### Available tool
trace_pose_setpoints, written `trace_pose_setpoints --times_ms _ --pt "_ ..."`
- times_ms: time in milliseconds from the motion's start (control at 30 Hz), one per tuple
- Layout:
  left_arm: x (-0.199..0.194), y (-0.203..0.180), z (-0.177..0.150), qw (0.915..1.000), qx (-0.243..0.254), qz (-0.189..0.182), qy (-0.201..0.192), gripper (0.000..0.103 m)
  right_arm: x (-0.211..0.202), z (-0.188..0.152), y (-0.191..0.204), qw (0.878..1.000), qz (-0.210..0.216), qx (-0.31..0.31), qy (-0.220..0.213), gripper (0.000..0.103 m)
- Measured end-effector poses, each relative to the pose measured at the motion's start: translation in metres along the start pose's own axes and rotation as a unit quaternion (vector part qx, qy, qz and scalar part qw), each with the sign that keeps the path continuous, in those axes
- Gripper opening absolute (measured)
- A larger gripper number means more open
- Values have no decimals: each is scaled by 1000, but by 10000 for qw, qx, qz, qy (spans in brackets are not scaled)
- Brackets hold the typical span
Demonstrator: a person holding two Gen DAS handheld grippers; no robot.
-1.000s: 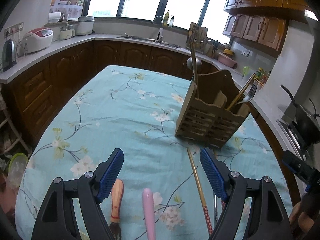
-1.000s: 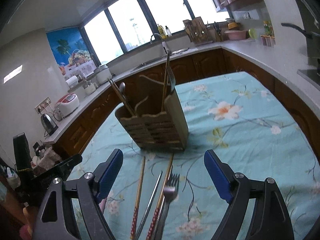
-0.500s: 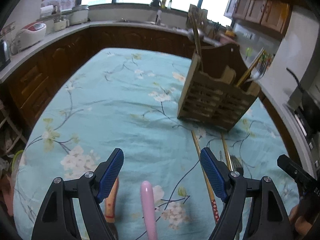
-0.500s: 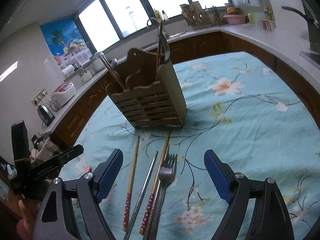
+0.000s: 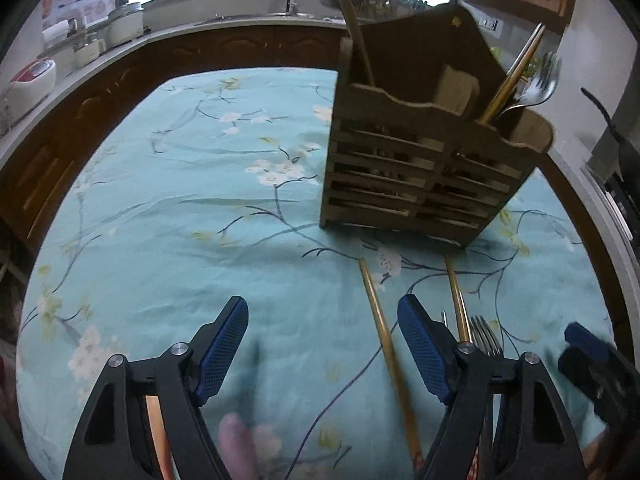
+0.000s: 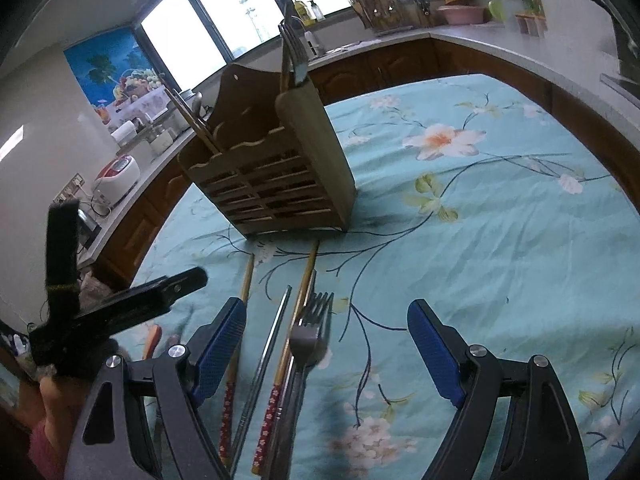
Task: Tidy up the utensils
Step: 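Close the right tool on another steel fork while the left grasps a gold chopstick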
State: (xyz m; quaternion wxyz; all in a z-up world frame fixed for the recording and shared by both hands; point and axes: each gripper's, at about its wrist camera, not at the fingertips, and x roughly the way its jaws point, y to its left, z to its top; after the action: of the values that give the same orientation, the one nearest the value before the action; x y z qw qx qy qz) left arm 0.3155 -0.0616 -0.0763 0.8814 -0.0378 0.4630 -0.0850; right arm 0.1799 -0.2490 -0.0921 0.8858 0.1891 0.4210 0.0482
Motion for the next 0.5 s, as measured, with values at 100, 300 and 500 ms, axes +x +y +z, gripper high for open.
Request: trace_pose_setpoints --times_ms 100,300,500 --pt "18 -5 6 9999 51 22 94 65 5 -1 -3 10000 -24 22 67 82" --pt "40 -8 3 9993 121 10 354 43 19 -3 -4 9996 -23 -24 285 64" --pt "37 -13 -14 9966 739 249 259 27 39 -7 7 9979 39 -201 621 56"
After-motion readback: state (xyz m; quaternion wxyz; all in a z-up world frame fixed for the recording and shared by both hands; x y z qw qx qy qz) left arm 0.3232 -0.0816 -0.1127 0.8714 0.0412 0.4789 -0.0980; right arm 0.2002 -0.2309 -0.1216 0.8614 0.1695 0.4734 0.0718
